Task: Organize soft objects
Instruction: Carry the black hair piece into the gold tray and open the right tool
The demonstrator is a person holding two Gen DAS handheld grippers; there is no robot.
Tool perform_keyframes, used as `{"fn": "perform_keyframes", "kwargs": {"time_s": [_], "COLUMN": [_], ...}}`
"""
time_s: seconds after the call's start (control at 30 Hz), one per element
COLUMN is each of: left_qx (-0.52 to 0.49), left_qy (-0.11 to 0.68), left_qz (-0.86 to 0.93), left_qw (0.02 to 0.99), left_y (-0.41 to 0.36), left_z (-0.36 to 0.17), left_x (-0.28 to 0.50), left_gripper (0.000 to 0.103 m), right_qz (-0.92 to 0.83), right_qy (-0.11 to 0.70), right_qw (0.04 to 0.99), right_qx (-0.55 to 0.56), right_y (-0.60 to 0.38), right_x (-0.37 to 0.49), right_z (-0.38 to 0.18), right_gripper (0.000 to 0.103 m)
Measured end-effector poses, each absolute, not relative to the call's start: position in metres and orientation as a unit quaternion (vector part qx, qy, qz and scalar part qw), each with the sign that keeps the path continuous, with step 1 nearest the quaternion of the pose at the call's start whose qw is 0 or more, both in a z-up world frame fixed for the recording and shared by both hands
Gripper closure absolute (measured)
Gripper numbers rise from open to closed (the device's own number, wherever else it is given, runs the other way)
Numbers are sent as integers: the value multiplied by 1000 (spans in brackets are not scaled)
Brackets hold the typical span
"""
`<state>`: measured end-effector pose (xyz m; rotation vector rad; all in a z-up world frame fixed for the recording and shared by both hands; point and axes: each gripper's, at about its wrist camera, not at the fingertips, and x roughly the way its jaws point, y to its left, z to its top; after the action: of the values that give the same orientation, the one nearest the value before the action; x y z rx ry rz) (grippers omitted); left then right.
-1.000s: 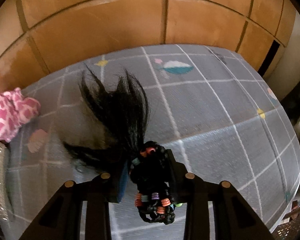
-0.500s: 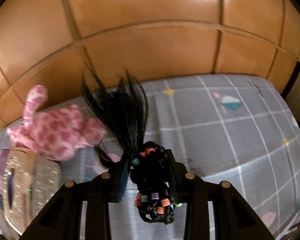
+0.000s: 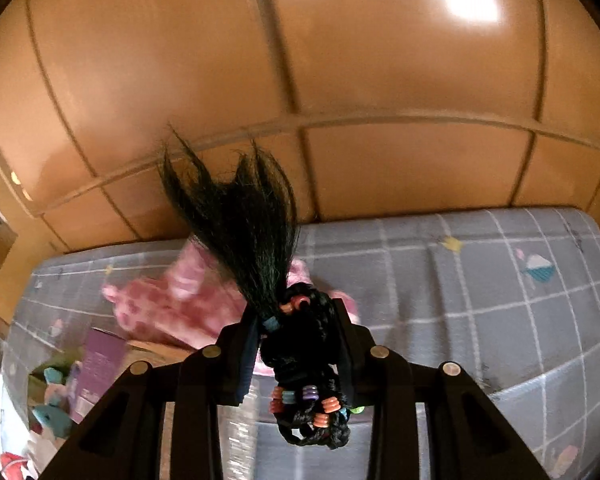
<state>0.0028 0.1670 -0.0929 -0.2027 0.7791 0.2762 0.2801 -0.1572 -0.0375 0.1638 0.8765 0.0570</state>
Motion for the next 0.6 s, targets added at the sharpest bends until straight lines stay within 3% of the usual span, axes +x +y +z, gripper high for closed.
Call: {"fn": "perform_keyframes", "kwargs": {"time_s": [0.27,0.6], "left_qx": [-98,-108], "left_qy": [372,366], "left_qz": [148,171], "left_qw": [911,908], "left_y": [176,194], "left_z": [-89,-85], "left_x": [-2,-10], "left_gripper": [3,2], "right_qz": [105,207], "right_qy": [411,424], "right_qw": [903,881], "right_qx": [63,29], "right_y": [-79,24], "right_x": [287,272], "right_z": [-21,-40], "right_gripper": [70,70]}}
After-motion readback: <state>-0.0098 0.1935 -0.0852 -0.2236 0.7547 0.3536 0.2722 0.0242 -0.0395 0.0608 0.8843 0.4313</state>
